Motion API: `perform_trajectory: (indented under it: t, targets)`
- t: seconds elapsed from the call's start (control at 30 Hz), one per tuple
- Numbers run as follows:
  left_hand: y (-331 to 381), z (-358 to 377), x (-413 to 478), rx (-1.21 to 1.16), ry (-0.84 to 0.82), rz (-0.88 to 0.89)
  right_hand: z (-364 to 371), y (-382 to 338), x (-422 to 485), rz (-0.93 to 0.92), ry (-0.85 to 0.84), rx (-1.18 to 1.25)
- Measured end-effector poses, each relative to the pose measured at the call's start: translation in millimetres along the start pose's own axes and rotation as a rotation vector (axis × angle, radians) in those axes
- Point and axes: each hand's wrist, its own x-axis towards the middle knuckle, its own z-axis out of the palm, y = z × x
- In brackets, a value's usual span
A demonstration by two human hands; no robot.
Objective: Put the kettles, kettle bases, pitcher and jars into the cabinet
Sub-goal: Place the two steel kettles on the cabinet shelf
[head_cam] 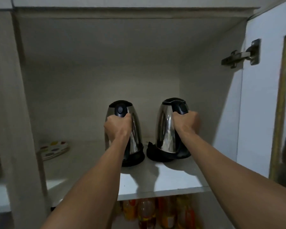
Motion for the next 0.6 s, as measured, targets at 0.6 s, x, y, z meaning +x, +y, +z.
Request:
perform_trajectory:
  t: [0.6]
  targets:
    - [-42.9,59.3,75.9,0.073,-0.172,-0.048,100.2,31.6,60.8,0.045,-0.111,-0.14]
